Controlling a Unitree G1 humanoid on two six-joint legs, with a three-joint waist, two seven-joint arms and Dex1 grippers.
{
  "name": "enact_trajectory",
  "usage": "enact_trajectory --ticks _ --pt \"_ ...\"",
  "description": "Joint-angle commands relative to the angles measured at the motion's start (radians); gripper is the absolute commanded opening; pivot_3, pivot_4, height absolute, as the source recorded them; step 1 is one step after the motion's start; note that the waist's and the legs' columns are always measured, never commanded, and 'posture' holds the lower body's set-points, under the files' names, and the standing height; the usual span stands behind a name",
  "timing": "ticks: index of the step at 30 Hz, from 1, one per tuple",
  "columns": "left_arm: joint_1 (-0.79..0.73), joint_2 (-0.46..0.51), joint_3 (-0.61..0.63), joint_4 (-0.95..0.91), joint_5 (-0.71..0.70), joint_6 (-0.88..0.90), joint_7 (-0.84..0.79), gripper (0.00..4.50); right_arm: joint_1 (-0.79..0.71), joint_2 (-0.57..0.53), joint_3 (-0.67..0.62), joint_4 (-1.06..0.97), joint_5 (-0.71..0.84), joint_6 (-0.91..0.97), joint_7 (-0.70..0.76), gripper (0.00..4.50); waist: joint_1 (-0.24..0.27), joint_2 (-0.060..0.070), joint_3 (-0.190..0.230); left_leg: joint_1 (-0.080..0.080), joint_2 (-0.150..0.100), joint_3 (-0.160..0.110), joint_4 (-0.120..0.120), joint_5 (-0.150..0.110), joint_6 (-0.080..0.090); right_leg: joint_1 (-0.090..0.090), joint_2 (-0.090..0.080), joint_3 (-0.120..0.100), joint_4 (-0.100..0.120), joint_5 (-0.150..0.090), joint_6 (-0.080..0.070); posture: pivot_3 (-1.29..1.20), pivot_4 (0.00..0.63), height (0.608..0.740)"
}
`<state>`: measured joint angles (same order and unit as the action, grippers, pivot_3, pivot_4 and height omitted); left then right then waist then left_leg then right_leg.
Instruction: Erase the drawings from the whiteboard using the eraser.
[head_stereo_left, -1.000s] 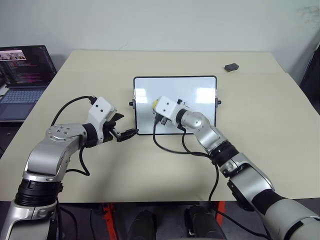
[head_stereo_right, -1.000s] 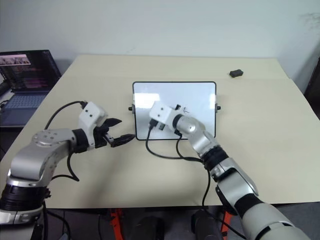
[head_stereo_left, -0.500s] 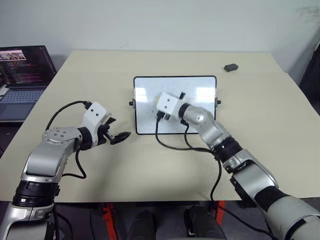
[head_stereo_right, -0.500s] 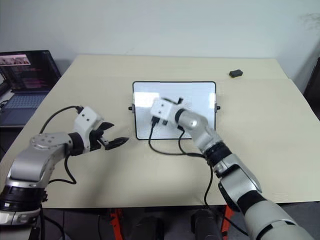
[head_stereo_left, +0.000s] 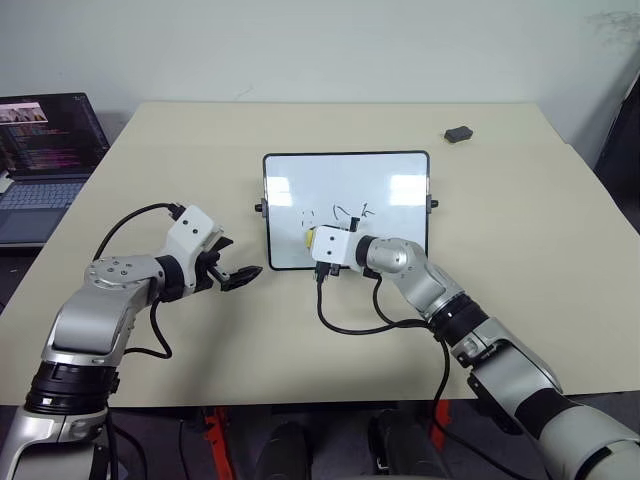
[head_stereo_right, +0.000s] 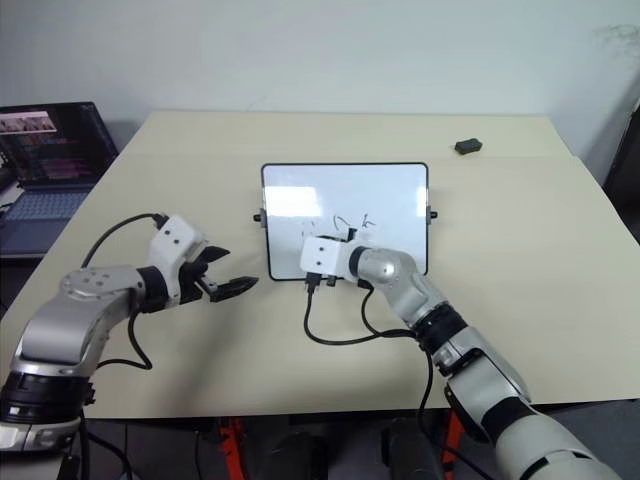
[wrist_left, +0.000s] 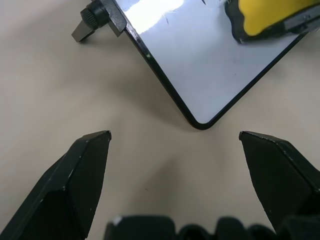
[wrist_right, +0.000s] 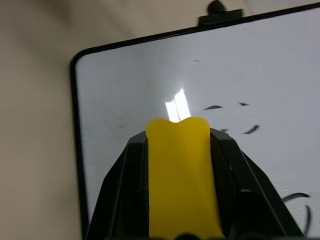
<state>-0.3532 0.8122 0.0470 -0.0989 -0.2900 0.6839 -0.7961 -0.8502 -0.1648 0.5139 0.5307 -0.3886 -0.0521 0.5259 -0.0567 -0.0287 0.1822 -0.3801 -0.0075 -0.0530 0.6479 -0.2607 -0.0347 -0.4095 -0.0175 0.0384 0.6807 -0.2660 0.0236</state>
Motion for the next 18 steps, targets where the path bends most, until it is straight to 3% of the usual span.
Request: enact_trajectory --ticks 1,9,18 --pt "-0.011 0.008 0.028 0.016 0.011 -0.020 0.012 4.50 -0.056 0.013 -0.067 -0.002 -0.003 -0.020 -0.099 1.25 0.000 0.000 0.000 0.000 0.000 0.000 0.000 0.000 0.000 0.000 0.000 0.000 0.000 0.000 0.000 0.00 0.150 0.740" --pt "0.002 0.013 0.032 0.012 0.009 -0.020 0.010 4.50 -0.148 0.045 -0.143 0.088 0.016 -0.051 -0.220 1.25 0.000 0.000 0.000 -0.002 0.000 0.000 -0.002 0.000 0.000 -0.002 0.000 0.000 -0.002 0.000 0.000 0.00 0.150 0.740" --pt "0.013 0.017 0.039 -0.003 0.002 -0.012 0.010 4.50 -0.047 0.024 -0.033 0.045 -0.004 -0.013 0.008 1.25 0.000 0.000 0.000 -0.002 0.000 0.001 -0.001 0.000 0.000 -0.002 0.000 0.001 -0.001 0.000 0.000 0.00 0.150 0.740"
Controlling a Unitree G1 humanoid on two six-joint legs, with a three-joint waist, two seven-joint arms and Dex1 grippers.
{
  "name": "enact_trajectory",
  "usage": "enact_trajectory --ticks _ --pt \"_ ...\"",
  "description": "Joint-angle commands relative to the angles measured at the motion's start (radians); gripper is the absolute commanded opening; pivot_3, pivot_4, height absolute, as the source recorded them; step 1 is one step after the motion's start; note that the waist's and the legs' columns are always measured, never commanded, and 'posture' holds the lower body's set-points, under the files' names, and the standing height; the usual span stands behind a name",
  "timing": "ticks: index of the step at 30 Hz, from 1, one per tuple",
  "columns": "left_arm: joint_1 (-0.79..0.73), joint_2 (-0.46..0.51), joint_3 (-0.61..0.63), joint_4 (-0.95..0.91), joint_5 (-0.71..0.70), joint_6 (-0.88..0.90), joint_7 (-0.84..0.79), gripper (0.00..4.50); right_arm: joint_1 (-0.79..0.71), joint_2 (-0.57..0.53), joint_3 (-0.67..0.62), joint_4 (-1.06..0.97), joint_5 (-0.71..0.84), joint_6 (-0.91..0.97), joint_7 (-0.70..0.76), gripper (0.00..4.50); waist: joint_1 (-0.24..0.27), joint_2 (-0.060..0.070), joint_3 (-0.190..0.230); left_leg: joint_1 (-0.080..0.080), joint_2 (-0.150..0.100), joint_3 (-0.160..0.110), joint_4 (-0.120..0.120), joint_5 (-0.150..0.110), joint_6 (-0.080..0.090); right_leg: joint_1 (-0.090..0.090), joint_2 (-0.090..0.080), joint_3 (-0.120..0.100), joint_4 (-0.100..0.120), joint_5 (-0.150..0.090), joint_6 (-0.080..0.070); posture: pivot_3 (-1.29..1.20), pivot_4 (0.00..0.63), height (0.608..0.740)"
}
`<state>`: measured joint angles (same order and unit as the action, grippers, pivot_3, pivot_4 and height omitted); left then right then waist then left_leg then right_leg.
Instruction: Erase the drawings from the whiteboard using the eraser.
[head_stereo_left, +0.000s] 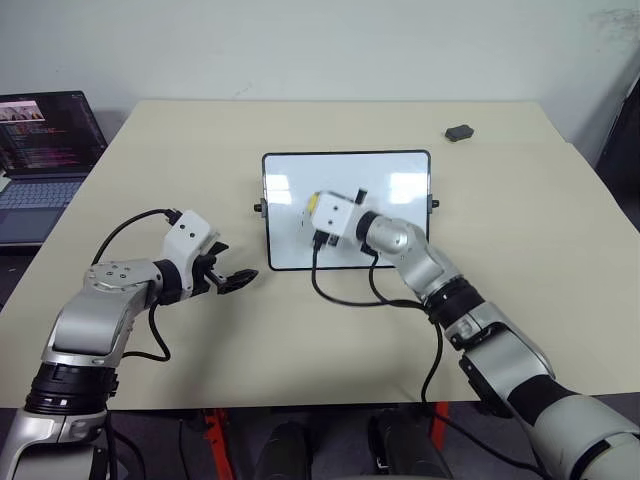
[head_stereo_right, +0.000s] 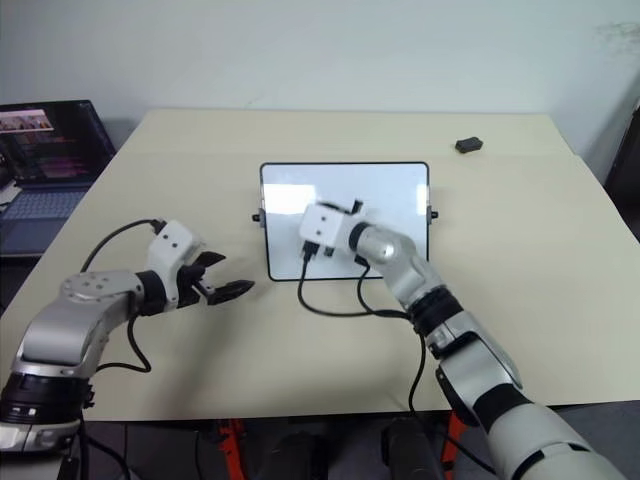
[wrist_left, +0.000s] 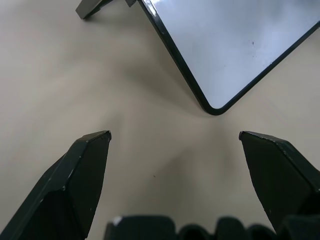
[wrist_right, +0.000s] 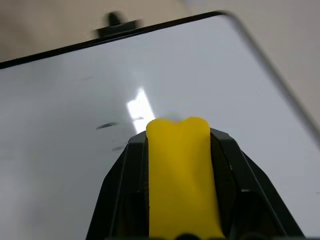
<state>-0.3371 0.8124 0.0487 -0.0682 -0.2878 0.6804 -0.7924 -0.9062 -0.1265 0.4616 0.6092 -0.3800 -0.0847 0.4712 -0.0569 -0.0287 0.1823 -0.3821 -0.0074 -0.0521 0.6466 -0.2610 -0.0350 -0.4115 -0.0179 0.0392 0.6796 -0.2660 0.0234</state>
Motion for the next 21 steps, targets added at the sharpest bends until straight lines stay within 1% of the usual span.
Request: enact_trajectory --ticks 1,3,8,12,17,21 --pt "-0.004 0.016 0.038 -0.034 -0.001 -0.008 0.006 4.50 0.012 -0.016 0.021 -0.041 -0.012 0.025 0.072 1.25 0.000 0.000 0.000 0.000 0.000 0.000 0.000 0.000 0.000 0.000 0.000 0.000 0.000 0.000 0.000 0.00 0.150 0.740" --pt "-0.004 0.016 0.038 -0.034 -0.001 -0.009 0.006 4.50 0.006 -0.013 0.011 -0.047 -0.012 0.024 0.055 1.25 0.000 0.000 0.000 0.001 0.000 -0.001 0.001 0.000 0.000 0.001 0.000 -0.001 0.001 0.000 0.000 0.00 0.150 0.740" --pt "-0.004 0.015 0.036 -0.037 -0.002 -0.007 0.006 4.50 -0.055 0.013 -0.052 -0.015 -0.007 -0.004 -0.083 1.25 0.000 0.000 0.000 0.001 0.000 -0.001 0.001 0.000 0.000 0.001 0.000 -0.001 0.001 0.000 0.000 0.00 0.150 0.740" --pt "-0.002 0.013 0.033 -0.044 -0.004 -0.003 0.006 4.50 -0.089 0.035 -0.071 0.012 0.001 -0.017 -0.129 1.25 0.000 0.000 0.000 0.000 0.000 -0.001 0.000 0.000 0.000 0.000 0.000 -0.001 0.000 0.000 0.000 0.00 0.150 0.740" --pt "-0.002 0.010 0.032 -0.050 -0.006 0.000 0.007 4.50 -0.081 0.060 -0.021 0.054 -0.022 0.020 -0.075 1.25 0.000 0.000 0.000 0.000 0.000 -0.001 -0.001 0.000 0.000 0.000 0.000 0.000 -0.001 0.000 0.000 0.00 0.150 0.740" --pt "0.000 0.010 0.034 -0.053 -0.005 -0.003 0.008 4.50 -0.043 0.045 0.022 0.034 -0.030 0.053 0.035 1.25 0.000 0.000 0.000 0.000 0.000 0.000 0.000 0.000 0.000 0.000 0.000 0.000 0.000 0.000 0.000 0.00 0.150 0.740"
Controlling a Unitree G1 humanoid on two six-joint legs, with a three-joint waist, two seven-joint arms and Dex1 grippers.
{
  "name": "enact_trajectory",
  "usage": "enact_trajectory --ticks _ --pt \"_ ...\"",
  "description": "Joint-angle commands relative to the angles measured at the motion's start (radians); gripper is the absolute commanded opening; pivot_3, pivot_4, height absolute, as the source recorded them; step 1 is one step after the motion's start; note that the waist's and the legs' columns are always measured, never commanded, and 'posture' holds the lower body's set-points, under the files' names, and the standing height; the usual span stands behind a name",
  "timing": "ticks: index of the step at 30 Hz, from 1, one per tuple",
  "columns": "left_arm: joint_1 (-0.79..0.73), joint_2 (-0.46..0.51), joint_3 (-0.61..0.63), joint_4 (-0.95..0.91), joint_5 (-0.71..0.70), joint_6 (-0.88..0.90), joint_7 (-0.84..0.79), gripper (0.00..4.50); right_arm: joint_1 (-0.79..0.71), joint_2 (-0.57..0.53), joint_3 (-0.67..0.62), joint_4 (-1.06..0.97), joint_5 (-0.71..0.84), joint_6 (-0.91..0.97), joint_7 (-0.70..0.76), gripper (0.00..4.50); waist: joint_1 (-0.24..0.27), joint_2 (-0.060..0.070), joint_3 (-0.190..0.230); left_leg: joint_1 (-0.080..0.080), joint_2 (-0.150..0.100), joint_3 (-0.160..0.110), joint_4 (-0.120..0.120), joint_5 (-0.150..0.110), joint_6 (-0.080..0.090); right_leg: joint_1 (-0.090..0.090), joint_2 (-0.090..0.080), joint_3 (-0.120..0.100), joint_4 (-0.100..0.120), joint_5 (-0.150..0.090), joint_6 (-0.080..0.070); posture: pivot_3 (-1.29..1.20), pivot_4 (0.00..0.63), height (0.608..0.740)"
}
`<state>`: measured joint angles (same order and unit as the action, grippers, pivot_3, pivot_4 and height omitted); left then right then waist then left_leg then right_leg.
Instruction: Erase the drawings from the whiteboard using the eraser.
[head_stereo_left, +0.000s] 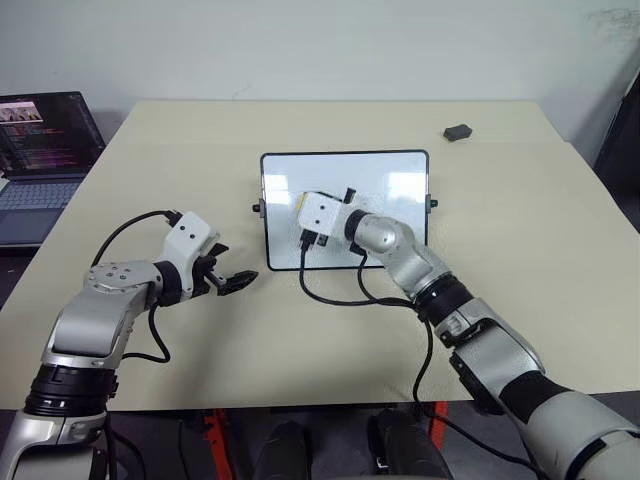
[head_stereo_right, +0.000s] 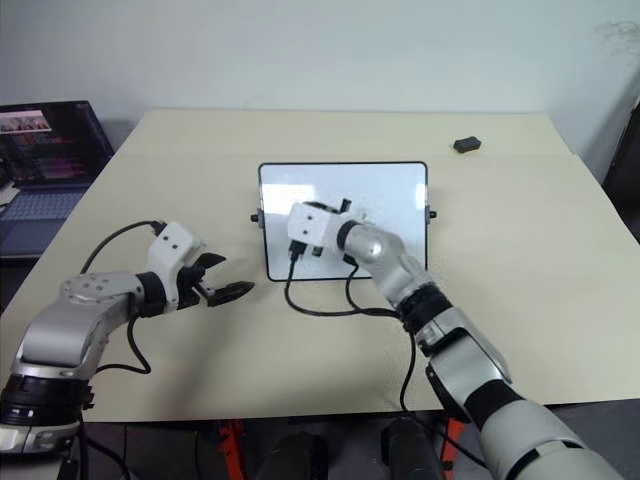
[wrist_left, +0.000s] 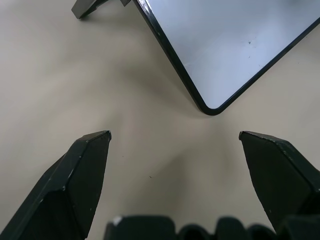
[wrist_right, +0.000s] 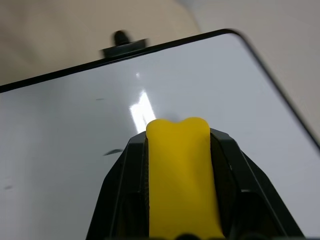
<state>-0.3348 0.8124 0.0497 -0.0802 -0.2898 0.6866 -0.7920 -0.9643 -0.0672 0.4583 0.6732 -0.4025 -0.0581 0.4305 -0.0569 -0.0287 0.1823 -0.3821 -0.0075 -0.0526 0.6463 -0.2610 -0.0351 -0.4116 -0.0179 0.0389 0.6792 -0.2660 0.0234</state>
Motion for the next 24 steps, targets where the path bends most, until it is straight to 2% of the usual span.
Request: enact_trajectory --ticks 1,4,7,10,12,24 --pt "-0.002 0.010 0.033 -0.041 -0.002 -0.010 0.008 4.50 0.021 -0.019 0.031 -0.037 -0.011 0.035 0.095 1.25 0.000 0.000 0.000 0.000 0.000 0.000 0.000 0.000 0.000 0.000 0.000 0.000 0.000 0.000 0.000 0.00 0.150 0.740" --pt "-0.002 0.008 0.033 -0.044 -0.003 -0.009 0.010 4.50 0.021 -0.024 0.029 -0.043 -0.020 0.040 0.092 1.25 0.000 0.000 0.000 0.001 0.000 0.000 0.001 0.000 0.000 0.001 0.000 0.000 0.001 0.000 0.000 0.00 0.150 0.740" --pt "-0.001 0.009 0.032 -0.045 -0.004 -0.010 0.010 4.50 -0.004 -0.016 0.007 -0.029 -0.023 0.023 0.024 1.25 0.000 0.000 0.000 0.001 0.000 -0.001 0.001 0.000 0.000 0.001 0.000 -0.001 0.001 0.000 0.000 0.00 0.150 0.740" --pt "-0.002 0.009 0.031 -0.044 -0.005 -0.011 0.009 4.50 -0.059 -0.011 -0.021 0.001 -0.045 -0.019 -0.126 1.25 0.000 0.000 0.000 0.001 0.000 -0.001 0.001 0.000 0.000 0.000 0.000 -0.001 0.001 0.000 0.000 0.00 0.150 0.740" --pt "-0.003 0.009 0.030 -0.044 -0.005 -0.012 0.008 4.50 -0.074 -0.012 -0.029 0.018 -0.047 -0.036 -0.171 1.25 0.000 0.000 0.000 0.001 0.000 -0.001 0.001 0.000 0.000 0.000 0.000 -0.001 0.001 0.000 0.000 0.00 0.150 0.740" --pt "-0.004 0.006 0.027 -0.042 -0.006 -0.017 0.003 4.50 0.019 -0.017 0.026 -0.044 -0.038 -0.002 0.053 1.25 -0.001 0.000 0.000 0.001 0.000 0.000 0.000 0.000 0.000 0.000 0.000 0.000 0.001 0.000 0.000 0.00 0.150 0.740"
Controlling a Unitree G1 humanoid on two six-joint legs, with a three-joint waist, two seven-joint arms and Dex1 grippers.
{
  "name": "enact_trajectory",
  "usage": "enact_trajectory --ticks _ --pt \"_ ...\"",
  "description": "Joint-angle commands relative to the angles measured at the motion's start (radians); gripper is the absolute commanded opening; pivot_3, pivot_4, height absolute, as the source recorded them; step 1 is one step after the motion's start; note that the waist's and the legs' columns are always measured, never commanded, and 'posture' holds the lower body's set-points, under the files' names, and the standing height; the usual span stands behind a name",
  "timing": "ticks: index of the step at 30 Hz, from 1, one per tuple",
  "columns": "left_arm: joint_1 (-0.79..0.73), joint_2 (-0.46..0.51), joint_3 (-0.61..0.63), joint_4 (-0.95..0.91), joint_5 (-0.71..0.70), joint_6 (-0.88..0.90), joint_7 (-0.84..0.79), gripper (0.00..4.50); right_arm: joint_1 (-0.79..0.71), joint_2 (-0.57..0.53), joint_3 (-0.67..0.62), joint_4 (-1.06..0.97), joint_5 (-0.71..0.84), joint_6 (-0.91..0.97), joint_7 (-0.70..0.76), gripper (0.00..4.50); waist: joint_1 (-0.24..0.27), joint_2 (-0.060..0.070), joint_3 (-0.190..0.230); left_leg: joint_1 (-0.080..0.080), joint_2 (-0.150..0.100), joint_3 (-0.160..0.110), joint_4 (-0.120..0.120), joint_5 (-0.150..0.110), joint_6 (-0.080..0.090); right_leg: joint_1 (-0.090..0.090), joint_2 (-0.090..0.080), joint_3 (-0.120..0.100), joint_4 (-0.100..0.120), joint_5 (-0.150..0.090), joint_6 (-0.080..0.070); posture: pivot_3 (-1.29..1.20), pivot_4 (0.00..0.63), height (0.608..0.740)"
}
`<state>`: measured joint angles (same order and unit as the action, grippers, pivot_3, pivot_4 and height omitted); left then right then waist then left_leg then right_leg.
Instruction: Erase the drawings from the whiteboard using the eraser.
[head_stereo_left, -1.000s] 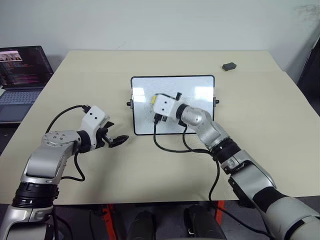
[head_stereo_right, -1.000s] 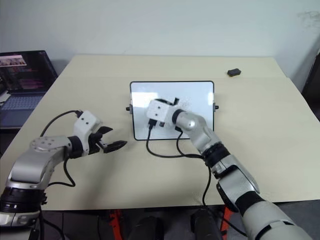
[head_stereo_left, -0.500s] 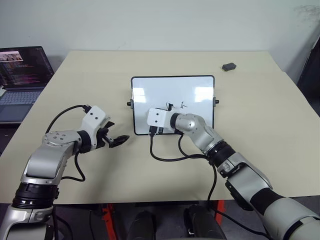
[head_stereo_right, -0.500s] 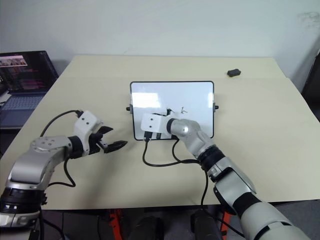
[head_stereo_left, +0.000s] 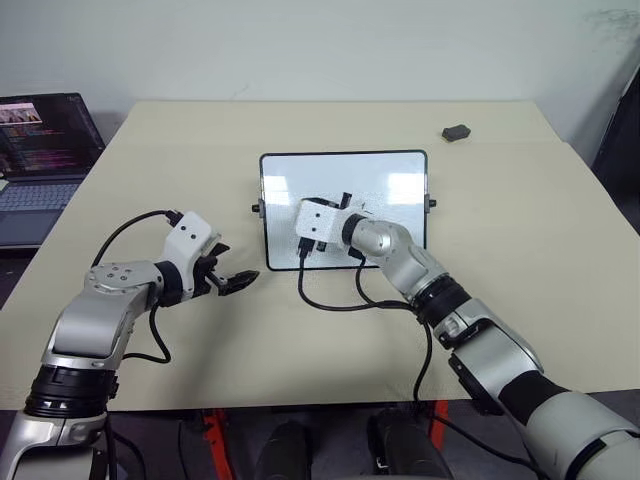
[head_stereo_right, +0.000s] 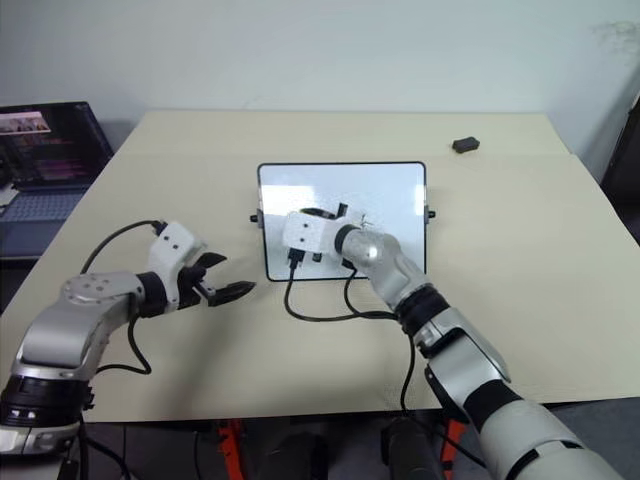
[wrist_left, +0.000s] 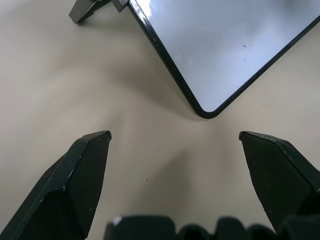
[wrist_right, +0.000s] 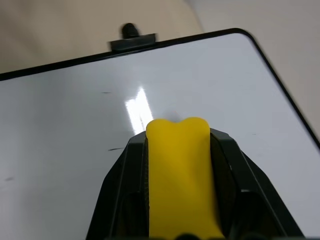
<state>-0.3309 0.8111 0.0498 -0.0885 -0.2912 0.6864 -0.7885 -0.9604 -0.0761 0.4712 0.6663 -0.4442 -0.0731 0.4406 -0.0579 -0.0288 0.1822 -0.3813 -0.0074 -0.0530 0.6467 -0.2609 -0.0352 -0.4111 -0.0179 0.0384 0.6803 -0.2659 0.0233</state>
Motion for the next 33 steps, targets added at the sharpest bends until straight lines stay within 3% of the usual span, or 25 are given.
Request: enact_trajectory --ticks 1,5,14,23,33 --pt "-0.009 0.007 0.026 -0.032 -0.004 -0.018 -0.001 4.50 0.018 -0.008 0.009 -0.042 0.002 0.016 0.042 1.25 0.000 0.000 0.000 0.000 0.000 0.000 0.000 0.000 0.000 0.000 0.000 0.000 0.000 0.000 0.000 0.00 0.150 0.740" --pt "-0.012 0.005 0.021 -0.028 -0.002 -0.021 -0.005 4.50 0.015 -0.025 0.017 -0.042 -0.014 0.026 0.062 1.25 0.000 0.000 0.000 0.000 0.000 0.000 0.000 0.000 0.000 0.000 0.000 0.000 0.000 0.000 0.000 0.00 0.150 0.740" --pt "-0.015 0.001 0.017 -0.024 -0.001 -0.027 -0.012 4.50 -0.045 -0.018 -0.057 -0.025 0.004 -0.055 -0.140 1.25 0.001 0.000 0.000 0.000 0.000 0.000 0.000 0.000 0.000 0.000 0.000 0.000 0.000 0.000 0.000 0.00 0.150 0.740" --pt "-0.011 -0.001 0.015 -0.023 -0.004 -0.030 -0.017 4.50 0.036 -0.021 0.002 -0.049 0.011 -0.029 0.044 1.25 0.000 0.000 0.000 -0.001 0.000 0.000 -0.001 0.000 0.000 0.000 0.000 0.000 -0.001 0.000 0.000 0.00 0.150 0.740" --pt "0.013 -0.013 0.069 -0.071 -0.043 -0.003 0.010 4.50 0.082 -0.009 -0.133 -0.187 0.142 -0.043 0.012 1.25 0.001 0.000 0.000 -0.001 0.000 0.000 0.000 0.000 0.000 -0.001 0.000 0.000 -0.001 0.000 0.000 0.00 0.150 0.740"
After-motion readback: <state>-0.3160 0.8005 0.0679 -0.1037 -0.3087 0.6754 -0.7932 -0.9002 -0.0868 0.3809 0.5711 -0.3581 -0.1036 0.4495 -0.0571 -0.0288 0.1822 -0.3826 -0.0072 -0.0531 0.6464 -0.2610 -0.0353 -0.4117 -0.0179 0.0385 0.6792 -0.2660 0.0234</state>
